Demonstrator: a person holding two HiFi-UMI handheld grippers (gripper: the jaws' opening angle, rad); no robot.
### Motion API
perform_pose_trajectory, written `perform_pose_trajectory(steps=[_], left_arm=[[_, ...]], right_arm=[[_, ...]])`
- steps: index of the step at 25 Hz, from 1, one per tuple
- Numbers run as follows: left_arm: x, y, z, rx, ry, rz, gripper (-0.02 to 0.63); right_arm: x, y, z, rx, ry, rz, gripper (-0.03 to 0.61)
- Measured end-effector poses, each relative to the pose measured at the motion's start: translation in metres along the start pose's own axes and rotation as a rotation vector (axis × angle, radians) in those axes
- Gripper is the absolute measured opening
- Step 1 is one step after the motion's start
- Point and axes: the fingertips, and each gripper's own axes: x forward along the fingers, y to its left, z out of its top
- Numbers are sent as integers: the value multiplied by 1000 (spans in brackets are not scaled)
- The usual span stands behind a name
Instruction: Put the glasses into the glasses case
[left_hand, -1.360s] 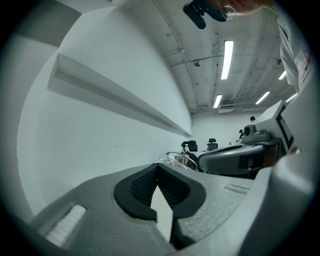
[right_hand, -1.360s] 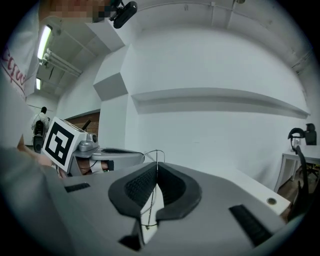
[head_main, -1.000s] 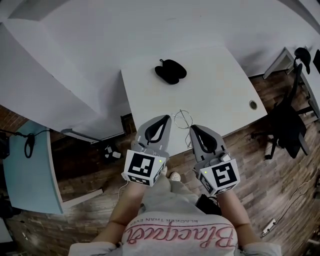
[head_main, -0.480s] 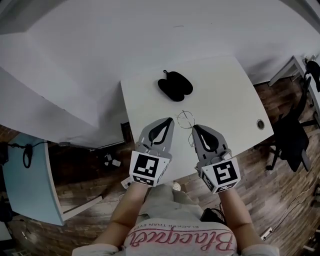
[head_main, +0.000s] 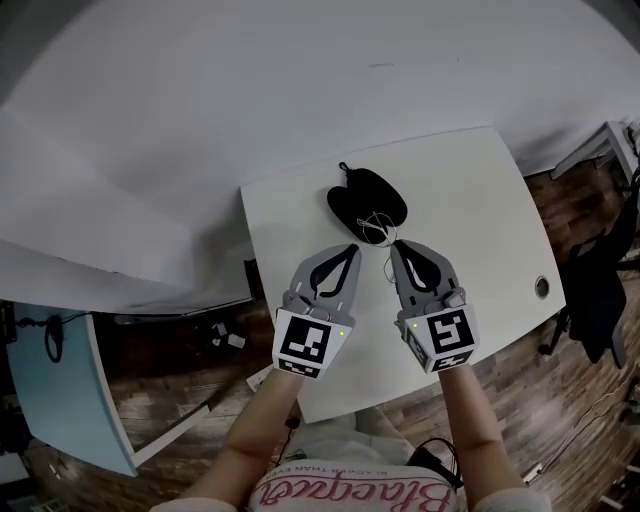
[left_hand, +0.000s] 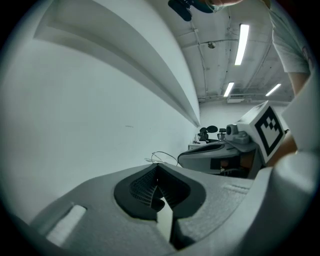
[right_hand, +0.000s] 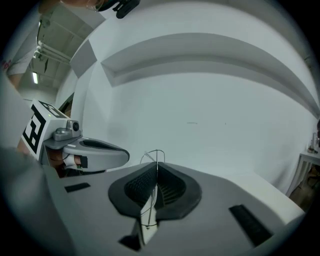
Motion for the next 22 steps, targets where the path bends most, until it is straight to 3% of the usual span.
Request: perform_pose_trajectory(steps=[10, 22], left_arm=[[59, 45, -35, -55, 20, 25, 2], [91, 72, -73, -82, 66, 25, 2]], right_arm=[[90, -41, -38, -103, 77, 60, 12], [163, -73, -92, -219, 211, 167, 12]])
